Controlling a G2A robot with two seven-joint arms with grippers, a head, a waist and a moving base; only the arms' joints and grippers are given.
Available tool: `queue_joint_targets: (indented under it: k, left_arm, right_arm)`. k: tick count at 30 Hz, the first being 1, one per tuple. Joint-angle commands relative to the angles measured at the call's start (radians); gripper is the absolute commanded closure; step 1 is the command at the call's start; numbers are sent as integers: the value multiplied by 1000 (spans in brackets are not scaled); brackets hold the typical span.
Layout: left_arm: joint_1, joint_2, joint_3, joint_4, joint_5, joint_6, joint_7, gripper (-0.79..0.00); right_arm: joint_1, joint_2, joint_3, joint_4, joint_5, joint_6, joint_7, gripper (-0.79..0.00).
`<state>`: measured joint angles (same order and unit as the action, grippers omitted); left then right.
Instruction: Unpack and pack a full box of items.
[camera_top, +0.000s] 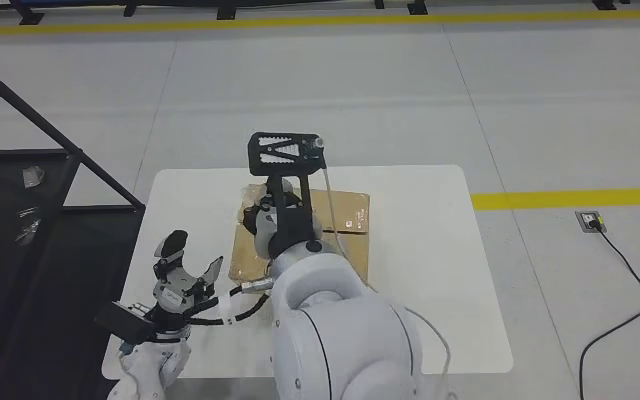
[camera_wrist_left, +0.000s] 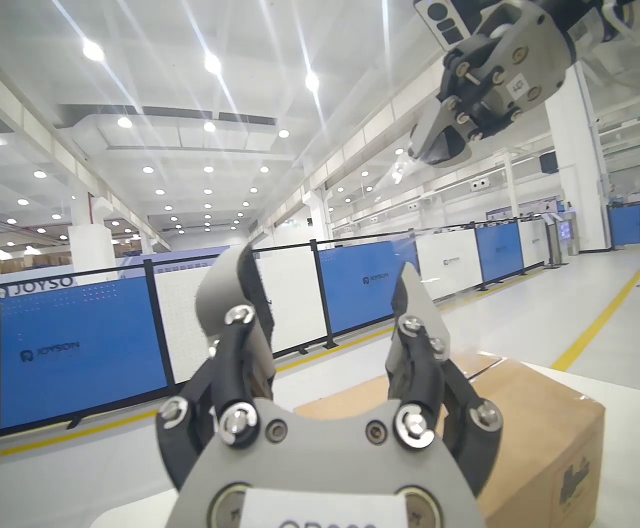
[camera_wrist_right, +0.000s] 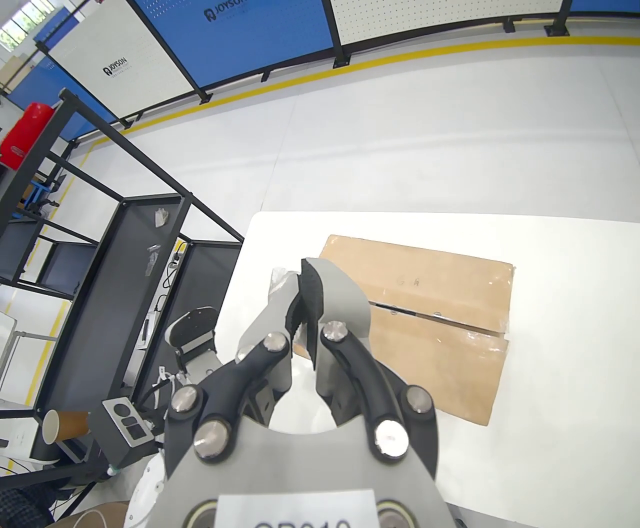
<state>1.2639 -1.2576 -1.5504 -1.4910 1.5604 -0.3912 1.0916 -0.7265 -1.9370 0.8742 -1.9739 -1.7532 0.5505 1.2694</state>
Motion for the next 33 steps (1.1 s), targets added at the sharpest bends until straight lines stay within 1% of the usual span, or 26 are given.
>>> queue_joint_targets:
  k: [1,6,8,17,20,23,25,27,28,30,33]
  left_arm:
    - [0,0,-1,1,0,1,0,-785]
    - [0,0,-1,1,0,1,0,-785]
    - [0,0,-1,1,0,1,0,-785]
    - [0,0,-2,-1,5,9,-7,-785]
    - [19,0,7,-41,124,161,-53,-785]
    - [30,-3,35,-61,228,304,-49,-785]
    - [36,-5,57,-61,229,326,-23,-785]
    - [32,-7,68,-54,258,377,-29,-785]
    - [31,-9,72,-49,265,423,-37,-785]
    - [28,-14,91,-46,271,484,-37,-785]
    - [20,-22,111,-36,313,626,-58,-785]
  right_arm:
    - [9,-2,-11,-10,0,0,-1,0]
    - [41,-11,-46,-14,-10,3,-3,0]
    - [59,-15,-64,12,-76,-1,-7,0]
    - [59,-15,-64,12,-76,-1,-7,0]
    - [18,-9,-56,1,-34,-6,-83,0]
    - [11,-5,-54,-7,-7,8,-121,0]
    - [14,-5,-56,-7,12,23,-133,0]
    - [20,-6,-59,-5,31,35,-142,0]
    - [22,-7,-59,-6,43,43,-143,0]
    - [28,-9,-60,-5,69,49,-147,0]
    - [35,-11,-61,-6,107,55,-152,0]
